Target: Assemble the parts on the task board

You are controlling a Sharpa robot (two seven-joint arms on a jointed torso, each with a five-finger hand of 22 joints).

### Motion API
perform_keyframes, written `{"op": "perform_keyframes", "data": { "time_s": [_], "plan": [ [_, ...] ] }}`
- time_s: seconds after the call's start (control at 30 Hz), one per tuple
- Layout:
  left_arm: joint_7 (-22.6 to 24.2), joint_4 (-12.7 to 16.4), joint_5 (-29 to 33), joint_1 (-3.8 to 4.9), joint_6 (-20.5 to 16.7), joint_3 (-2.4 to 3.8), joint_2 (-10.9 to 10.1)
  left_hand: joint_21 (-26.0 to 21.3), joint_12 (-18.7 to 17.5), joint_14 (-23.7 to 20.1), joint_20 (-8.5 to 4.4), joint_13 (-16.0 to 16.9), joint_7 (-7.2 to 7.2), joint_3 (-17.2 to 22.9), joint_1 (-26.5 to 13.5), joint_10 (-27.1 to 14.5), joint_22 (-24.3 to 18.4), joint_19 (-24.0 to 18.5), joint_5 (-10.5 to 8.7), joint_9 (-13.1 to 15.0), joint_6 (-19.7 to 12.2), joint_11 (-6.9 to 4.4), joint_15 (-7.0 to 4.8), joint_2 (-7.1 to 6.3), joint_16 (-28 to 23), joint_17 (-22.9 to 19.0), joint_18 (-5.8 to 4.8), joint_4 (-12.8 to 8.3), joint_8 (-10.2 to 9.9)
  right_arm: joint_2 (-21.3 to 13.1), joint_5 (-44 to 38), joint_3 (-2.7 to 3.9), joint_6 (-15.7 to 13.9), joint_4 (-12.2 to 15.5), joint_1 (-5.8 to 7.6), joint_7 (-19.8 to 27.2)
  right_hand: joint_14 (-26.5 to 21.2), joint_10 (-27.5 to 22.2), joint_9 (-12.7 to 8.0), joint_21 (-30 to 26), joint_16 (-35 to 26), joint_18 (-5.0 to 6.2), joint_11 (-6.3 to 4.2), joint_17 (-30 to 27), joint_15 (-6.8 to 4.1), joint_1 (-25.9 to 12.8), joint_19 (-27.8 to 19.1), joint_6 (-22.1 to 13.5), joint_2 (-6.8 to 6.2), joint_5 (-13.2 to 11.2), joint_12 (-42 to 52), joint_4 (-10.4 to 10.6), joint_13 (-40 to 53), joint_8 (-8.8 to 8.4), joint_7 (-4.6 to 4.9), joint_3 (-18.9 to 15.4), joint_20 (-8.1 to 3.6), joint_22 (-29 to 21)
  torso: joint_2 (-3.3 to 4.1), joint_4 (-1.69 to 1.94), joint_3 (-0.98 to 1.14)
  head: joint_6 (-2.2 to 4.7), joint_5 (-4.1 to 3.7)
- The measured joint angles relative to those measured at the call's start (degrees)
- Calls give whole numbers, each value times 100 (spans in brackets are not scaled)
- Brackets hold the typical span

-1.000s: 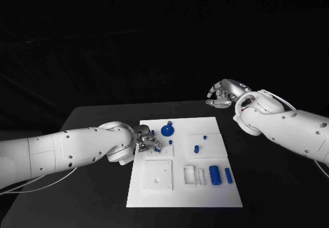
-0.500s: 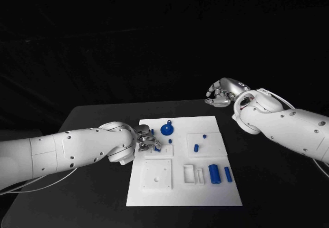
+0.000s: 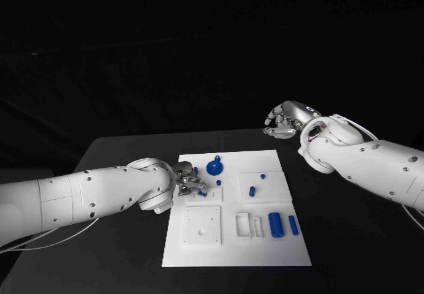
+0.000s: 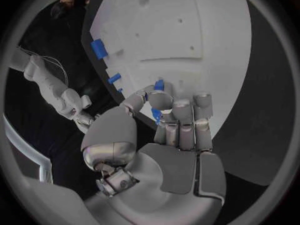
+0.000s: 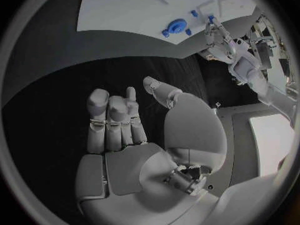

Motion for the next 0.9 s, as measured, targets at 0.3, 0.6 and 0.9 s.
{"op": "perform_keyframes", "data": {
  "time_s": [0.3, 0.6, 0.9],
  "plan": [
    [-4, 17, -15, -9, 21, -4, 8, 22, 25, 0, 0, 0, 0, -8, 1, -2, 0, 0, -5, 2, 0, 1, 0, -1, 23, -1, 0, 4, -28, 6, 3, 0, 16, -1, 0, -4, 0, 0, 0, 0, 0, 0, 0, 0, 0, 0, 0, 1, 0, 0, 0, 0, -5, 0, 0, 0, 0, 0, -1, 2, 1, -5, -8],
    [-5, 26, -63, -10, 30, -3, 12, 45, 48, 0, 0, -1, 0, -15, 1, -3, 0, 0, -8, 6, 0, 2, 0, -1, 23, -1, -1, 0, -32, 4, 5, 0, 30, -1, 0, -7, 0, 0, -5, 0, 1, 0, 0, 0, 0, 0, 1, 6, 0, 0, 0, 0, -5, 0, -5, 0, 1, 0, -2, 3, 3, -11, -14],
    [-8, 23, -107, -11, 49, -3, 17, 45, 87, 0, 0, -17, 0, -5, 8, -11, 0, 0, -72, 31, 0, 11, 0, -8, 45, -16, -1, 23, -32, 9, 8, 0, 41, 6, 0, -7, 0, 0, -4, 0, 1, 0, 0, 0, 0, 0, 3, 18, 0, 0, 0, 16, -4, 0, 3, -16, 3, 1, -2, 2, 3, -7, -15]
  ]
}}
